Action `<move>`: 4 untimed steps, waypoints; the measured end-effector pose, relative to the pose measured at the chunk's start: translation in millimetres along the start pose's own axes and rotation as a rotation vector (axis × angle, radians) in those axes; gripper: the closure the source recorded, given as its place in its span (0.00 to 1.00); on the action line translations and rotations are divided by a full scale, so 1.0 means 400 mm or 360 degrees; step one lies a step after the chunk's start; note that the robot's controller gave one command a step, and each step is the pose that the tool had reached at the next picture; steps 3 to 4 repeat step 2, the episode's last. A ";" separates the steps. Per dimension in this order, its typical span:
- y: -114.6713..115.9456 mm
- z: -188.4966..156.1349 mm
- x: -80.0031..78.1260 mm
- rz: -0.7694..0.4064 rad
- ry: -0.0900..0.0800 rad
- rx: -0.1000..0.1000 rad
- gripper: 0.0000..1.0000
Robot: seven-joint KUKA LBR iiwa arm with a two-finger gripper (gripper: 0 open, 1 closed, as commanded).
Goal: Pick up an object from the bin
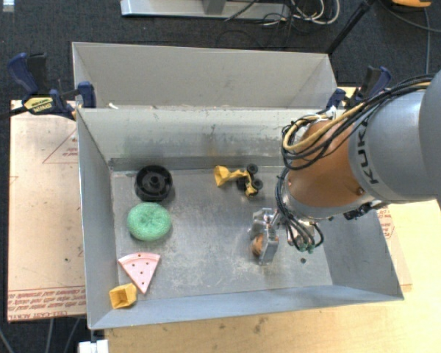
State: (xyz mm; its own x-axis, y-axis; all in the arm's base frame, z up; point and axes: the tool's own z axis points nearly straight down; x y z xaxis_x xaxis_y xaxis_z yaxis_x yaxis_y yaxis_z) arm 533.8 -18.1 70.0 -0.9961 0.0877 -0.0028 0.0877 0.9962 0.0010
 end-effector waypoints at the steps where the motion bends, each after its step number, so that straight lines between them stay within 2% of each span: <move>1: 0.000 0.000 0.000 0.0000 0.0000 0.0000 1.00; 4: 0.000 -0.004 0.001 0.0000 0.0001 0.0000 1.00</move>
Offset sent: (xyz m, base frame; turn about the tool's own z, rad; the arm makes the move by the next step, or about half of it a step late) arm 0.0000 0.0000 0.0138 0.0000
